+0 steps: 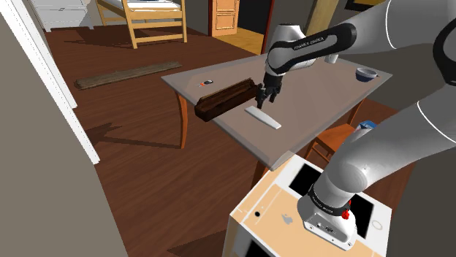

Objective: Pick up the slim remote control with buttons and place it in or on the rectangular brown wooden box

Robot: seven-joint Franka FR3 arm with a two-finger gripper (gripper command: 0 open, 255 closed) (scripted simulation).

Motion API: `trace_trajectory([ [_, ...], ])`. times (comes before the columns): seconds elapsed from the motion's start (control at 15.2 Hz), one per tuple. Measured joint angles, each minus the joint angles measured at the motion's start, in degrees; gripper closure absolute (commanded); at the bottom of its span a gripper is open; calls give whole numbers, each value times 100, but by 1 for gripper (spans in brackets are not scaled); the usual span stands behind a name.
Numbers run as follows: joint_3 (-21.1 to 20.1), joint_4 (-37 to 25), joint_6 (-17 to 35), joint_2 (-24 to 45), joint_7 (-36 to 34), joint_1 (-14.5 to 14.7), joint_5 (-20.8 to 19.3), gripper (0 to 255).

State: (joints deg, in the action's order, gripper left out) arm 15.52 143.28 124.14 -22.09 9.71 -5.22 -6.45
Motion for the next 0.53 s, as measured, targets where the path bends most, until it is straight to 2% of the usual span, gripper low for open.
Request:
trace_trajectory([
  [0.26, 252, -56, 515, 743, 219, -28, 139, 0],
  [0.53, 333, 48, 897, 1063, 315, -26, 217, 0],
])
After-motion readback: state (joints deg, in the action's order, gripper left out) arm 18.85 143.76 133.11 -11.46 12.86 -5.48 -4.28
